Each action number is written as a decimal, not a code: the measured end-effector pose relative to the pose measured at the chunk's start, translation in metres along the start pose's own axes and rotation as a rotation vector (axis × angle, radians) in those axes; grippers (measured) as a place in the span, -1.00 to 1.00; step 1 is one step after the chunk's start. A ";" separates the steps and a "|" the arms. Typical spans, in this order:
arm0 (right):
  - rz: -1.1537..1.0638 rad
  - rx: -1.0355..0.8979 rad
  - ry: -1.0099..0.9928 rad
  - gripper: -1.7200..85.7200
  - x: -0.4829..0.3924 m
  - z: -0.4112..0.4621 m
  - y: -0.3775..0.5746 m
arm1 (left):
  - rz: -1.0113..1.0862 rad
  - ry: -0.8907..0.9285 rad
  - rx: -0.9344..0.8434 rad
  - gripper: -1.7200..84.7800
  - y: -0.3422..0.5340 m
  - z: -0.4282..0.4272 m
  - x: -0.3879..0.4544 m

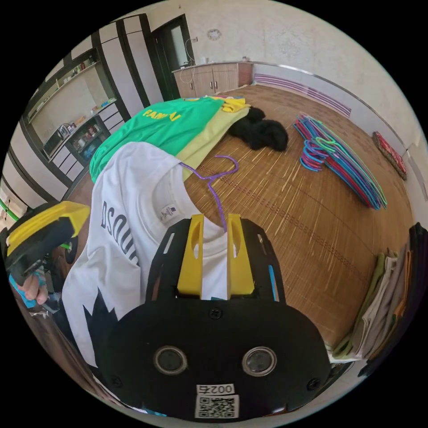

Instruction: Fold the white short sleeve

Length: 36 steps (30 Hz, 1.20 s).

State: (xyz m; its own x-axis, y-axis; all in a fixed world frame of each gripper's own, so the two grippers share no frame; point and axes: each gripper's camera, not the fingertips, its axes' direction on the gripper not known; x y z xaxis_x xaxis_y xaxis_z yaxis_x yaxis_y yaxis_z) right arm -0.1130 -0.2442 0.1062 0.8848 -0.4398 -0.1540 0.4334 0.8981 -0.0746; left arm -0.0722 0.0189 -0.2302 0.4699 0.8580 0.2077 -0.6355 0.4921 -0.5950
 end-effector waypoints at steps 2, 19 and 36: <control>-0.019 -0.028 0.005 -0.76 0.000 0.019 -0.011 | -0.005 -0.006 0.004 -0.98 -0.002 0.002 -0.004; -0.099 -0.122 0.075 -0.91 -0.011 0.063 -0.041 | -0.084 -0.017 -0.017 -0.98 -0.001 0.014 -0.043; -0.207 0.143 0.094 -0.98 -0.057 -0.045 0.003 | 0.024 0.081 0.094 -0.98 0.014 0.014 -0.096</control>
State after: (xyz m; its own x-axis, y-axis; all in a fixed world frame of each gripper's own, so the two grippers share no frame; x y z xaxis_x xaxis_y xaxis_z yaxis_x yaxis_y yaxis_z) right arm -0.1700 -0.2163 0.0700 0.7580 -0.6059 -0.2416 0.6291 0.7770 0.0252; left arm -0.1351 -0.0546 -0.2479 0.4995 0.8567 0.1289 -0.7001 0.4868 -0.5224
